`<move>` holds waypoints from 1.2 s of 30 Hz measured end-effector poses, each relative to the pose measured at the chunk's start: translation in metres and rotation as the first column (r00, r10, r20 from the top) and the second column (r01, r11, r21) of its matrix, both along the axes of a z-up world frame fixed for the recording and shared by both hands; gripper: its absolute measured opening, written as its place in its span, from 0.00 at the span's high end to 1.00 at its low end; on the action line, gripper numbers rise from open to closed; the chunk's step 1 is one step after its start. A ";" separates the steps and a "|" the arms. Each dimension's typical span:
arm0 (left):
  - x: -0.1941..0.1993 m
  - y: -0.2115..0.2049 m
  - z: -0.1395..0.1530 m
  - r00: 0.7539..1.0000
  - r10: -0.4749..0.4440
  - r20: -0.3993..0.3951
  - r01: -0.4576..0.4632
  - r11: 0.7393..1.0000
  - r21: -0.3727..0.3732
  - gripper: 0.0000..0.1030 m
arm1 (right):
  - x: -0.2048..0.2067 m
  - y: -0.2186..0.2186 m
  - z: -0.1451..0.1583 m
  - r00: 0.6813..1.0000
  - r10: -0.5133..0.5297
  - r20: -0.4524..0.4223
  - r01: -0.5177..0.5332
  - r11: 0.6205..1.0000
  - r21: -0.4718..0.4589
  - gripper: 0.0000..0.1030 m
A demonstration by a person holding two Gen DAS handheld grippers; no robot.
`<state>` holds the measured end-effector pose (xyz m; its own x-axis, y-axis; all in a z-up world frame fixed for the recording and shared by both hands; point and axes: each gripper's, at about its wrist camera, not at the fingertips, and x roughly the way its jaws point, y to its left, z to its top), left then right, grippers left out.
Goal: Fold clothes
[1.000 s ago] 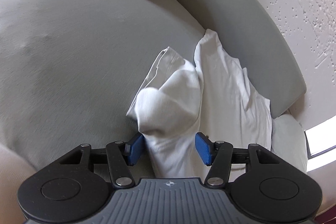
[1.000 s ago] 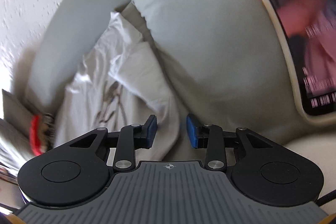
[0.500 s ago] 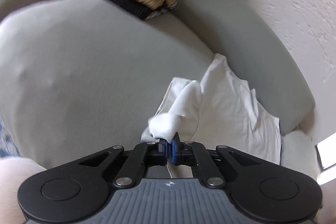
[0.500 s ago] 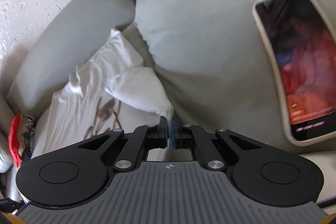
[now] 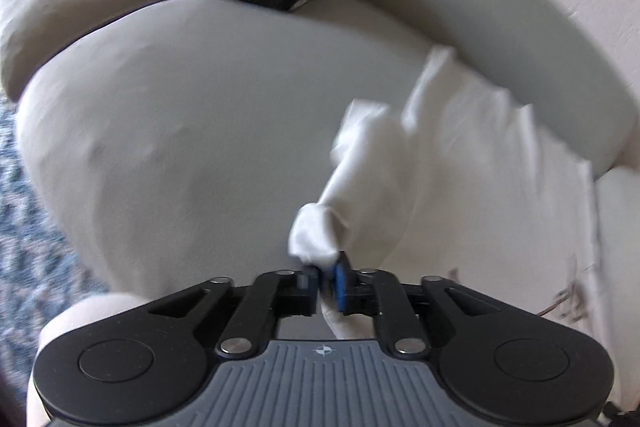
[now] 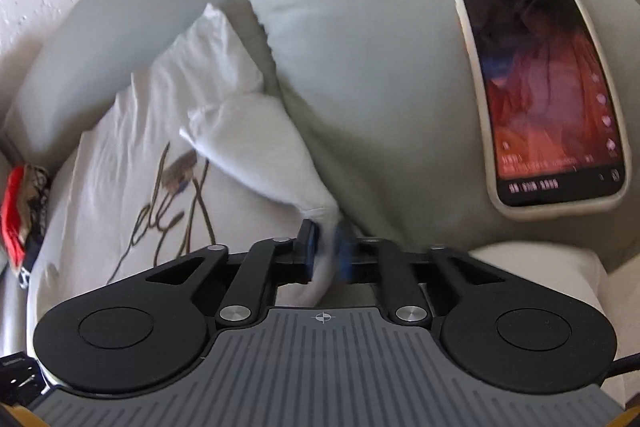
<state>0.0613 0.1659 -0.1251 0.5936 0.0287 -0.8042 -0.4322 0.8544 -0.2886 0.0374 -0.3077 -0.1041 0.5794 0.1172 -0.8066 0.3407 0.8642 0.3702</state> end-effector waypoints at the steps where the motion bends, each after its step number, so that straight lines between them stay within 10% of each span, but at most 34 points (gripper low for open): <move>1: -0.003 0.000 -0.001 1.000 0.001 -0.013 -0.001 1.000 0.012 0.72 | -0.005 0.003 0.006 1.000 0.011 0.001 -0.011 1.000 -0.020 0.71; 3: -0.016 -0.005 0.008 0.999 -0.037 -0.014 0.037 0.998 0.059 0.61 | -0.014 0.008 0.017 0.999 0.033 0.003 -0.033 0.998 -0.061 0.54; 9: -0.057 -0.051 0.034 0.988 -0.157 0.012 0.152 0.970 0.192 0.59 | -0.049 0.042 0.036 0.982 0.154 0.107 -0.148 0.987 -0.057 0.60; 14: -0.059 -0.115 0.030 0.903 -0.426 0.064 0.384 0.862 0.331 0.60 | -0.040 0.092 0.027 0.940 0.325 0.103 -0.308 0.939 -0.151 0.68; 17: -0.047 -0.129 0.016 0.895 -0.445 -0.018 0.422 0.834 0.355 0.66 | -0.036 0.106 0.027 0.924 0.362 0.121 -0.326 0.913 -0.244 0.68; 29: -0.055 -0.138 0.004 0.881 -0.438 -0.179 0.473 0.812 0.343 0.67 | -0.043 0.114 -0.005 0.859 0.463 -0.218 -0.496 0.859 -0.129 0.65; 36: -0.059 -0.126 -0.001 0.856 -0.441 -0.270 0.497 0.845 0.198 0.60 | -0.053 0.117 0.007 0.847 0.492 -0.200 -0.514 0.854 -0.077 0.55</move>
<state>0.0021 0.0396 -0.1263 0.4093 0.0064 -0.9124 0.0142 0.9998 0.0134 -0.0152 -0.1910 -0.0975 0.3232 0.2497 -0.9128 -0.1067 0.9680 0.2271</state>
